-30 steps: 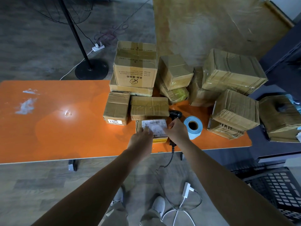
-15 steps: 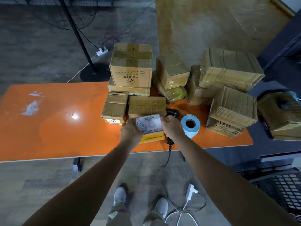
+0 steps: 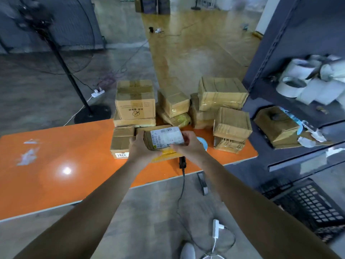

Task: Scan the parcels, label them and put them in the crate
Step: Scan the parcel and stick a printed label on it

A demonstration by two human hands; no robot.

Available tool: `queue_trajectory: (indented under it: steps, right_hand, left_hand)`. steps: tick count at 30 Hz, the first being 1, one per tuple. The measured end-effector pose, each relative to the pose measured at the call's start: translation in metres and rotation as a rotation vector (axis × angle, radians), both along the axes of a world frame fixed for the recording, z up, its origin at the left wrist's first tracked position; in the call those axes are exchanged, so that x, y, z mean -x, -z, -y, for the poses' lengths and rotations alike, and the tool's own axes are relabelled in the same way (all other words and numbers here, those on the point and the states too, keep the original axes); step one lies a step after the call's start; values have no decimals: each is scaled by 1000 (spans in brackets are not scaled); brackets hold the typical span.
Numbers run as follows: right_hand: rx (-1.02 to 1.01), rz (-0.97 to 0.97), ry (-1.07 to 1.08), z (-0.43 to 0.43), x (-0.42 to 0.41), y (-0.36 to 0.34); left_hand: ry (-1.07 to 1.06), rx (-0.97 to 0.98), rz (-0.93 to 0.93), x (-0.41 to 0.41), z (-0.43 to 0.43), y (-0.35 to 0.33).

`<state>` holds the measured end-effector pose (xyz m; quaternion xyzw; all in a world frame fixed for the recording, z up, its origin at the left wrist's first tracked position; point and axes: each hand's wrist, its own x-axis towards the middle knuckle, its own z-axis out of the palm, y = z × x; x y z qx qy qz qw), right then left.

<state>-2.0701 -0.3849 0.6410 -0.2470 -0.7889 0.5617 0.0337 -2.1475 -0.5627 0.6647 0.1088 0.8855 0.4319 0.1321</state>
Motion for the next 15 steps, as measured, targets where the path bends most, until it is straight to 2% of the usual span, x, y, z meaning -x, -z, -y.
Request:
queue_trajectory:
  steps: [6, 11, 15]
  right_hand:
    - [-267, -15, 143, 22, -64, -25]
    - [-310, 38, 272, 32, -149, -31]
    - [-317, 106, 370, 28, -229, -40]
  left_hand:
    - [266, -159, -4, -24, 3, -18]
    - [512, -243, -7, -78, -3, -20]
    - [715, -201, 15, -135, -24, -18]
